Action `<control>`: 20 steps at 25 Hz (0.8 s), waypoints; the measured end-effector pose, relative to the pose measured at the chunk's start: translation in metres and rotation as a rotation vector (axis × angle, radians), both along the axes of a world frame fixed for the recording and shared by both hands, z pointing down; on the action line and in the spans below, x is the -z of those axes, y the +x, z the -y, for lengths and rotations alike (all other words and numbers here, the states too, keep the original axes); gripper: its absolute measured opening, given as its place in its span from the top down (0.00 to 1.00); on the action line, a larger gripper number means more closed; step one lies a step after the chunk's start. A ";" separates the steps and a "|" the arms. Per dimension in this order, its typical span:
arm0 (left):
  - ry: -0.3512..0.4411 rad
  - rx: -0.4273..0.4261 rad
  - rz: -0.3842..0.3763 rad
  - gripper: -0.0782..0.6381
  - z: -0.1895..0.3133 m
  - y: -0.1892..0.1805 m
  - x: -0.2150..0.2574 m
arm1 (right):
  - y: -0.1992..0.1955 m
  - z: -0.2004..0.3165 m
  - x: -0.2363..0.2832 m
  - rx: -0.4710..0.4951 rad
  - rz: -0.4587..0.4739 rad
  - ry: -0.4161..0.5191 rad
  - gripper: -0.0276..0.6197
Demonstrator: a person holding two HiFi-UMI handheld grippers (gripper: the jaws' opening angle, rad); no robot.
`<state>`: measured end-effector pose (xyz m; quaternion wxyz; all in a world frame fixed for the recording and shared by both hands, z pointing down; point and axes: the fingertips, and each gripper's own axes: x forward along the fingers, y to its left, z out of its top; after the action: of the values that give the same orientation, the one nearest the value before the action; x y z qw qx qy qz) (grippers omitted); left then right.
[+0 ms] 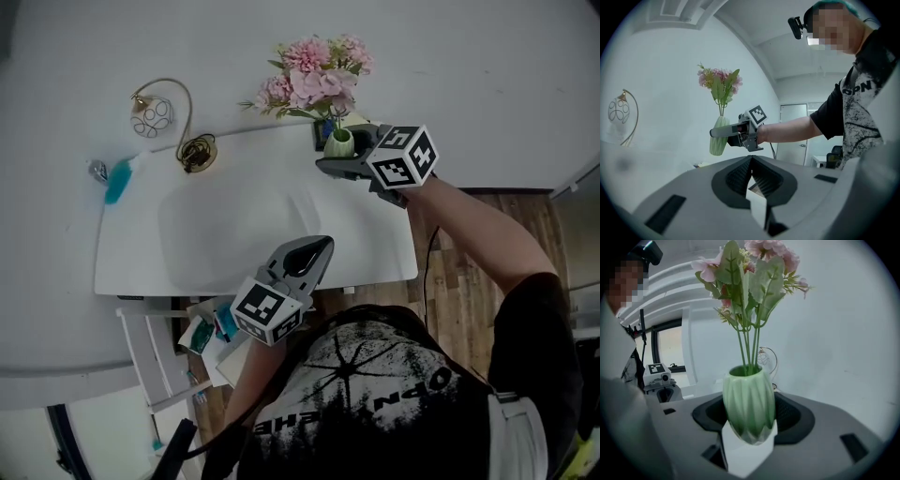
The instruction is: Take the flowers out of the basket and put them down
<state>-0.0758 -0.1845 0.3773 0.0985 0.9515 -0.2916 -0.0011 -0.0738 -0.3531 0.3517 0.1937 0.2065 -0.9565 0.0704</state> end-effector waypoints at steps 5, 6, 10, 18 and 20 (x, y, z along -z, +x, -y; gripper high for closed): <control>-0.015 -0.019 -0.031 0.87 0.012 0.015 -0.001 | 0.025 0.009 -0.013 -0.035 -0.033 -0.002 0.53; -0.019 -0.020 -0.029 0.87 0.011 0.027 -0.003 | 0.039 0.008 -0.018 -0.041 -0.030 -0.001 0.53; -0.034 -0.008 -0.002 0.87 0.006 0.074 -0.015 | 0.090 0.004 -0.042 -0.059 0.003 0.008 0.53; -0.102 0.055 0.050 0.87 0.014 0.098 -0.044 | 0.113 0.004 -0.102 -0.033 -0.009 0.017 0.53; -0.123 0.067 0.057 0.87 0.019 0.100 -0.049 | 0.116 0.005 -0.118 -0.034 -0.004 0.009 0.53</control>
<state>0.0246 -0.2036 0.4267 0.1482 0.9330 -0.3255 0.0403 0.0425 -0.3582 0.4694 0.1933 0.2237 -0.9528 0.0691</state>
